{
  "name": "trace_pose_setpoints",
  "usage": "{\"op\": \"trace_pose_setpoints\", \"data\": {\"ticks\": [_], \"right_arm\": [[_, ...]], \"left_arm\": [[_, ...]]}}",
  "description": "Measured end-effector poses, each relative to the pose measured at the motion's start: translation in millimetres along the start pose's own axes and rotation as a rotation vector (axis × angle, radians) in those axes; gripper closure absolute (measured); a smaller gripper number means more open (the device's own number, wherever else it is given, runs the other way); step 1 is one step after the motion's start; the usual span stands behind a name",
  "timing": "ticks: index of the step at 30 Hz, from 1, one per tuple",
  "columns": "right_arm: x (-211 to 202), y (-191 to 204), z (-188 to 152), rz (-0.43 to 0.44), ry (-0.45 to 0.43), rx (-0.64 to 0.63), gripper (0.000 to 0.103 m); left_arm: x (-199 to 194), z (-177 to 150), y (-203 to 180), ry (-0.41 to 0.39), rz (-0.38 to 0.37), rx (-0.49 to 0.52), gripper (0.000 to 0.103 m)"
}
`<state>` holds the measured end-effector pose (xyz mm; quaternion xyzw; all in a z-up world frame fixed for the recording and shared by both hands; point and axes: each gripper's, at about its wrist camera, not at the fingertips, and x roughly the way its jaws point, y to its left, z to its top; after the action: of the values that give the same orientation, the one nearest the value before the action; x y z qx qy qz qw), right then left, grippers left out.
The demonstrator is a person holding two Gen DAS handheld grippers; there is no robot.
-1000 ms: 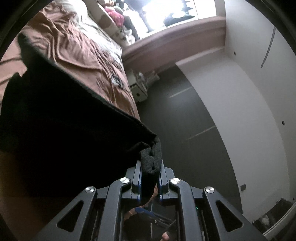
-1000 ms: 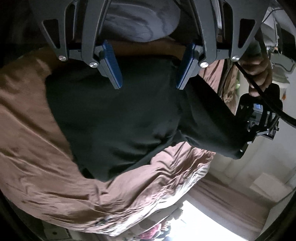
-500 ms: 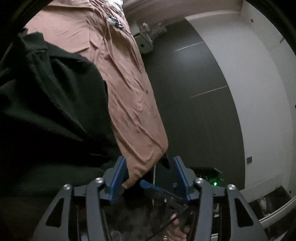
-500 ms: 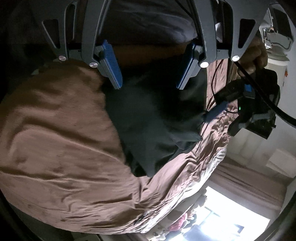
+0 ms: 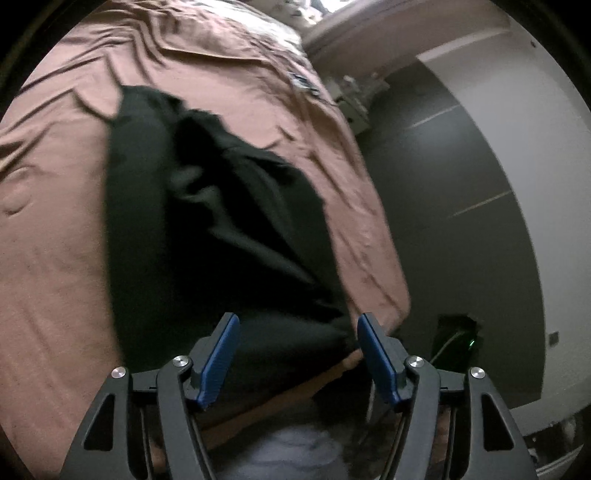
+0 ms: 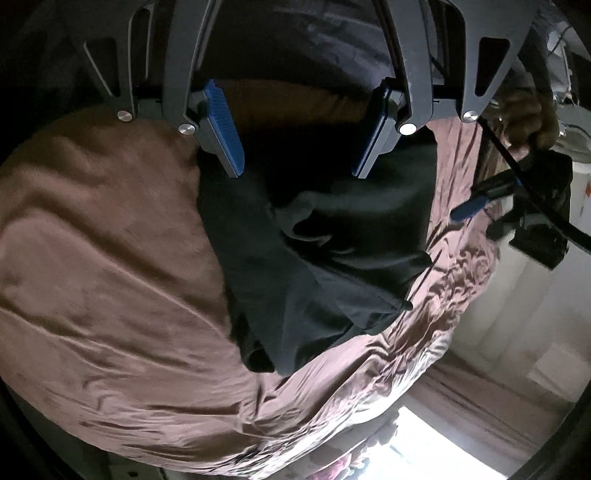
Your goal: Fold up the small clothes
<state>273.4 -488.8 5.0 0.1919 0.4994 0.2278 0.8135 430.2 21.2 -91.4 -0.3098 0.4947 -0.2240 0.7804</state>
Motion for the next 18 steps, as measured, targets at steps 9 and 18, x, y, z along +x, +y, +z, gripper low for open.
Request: {"op": "trace_pose_setpoints", "data": {"ticks": [9,18], "right_arm": [[38,-11,32,0.041,0.081,0.000,0.044],[72,-11,55,0.143,0.147,-0.009,0.050]], "left_arm": [[-13,-17,60,0.006,0.109,-0.095,0.036],[-4,-33,92,0.036,0.129,-0.145,0.037]]}}
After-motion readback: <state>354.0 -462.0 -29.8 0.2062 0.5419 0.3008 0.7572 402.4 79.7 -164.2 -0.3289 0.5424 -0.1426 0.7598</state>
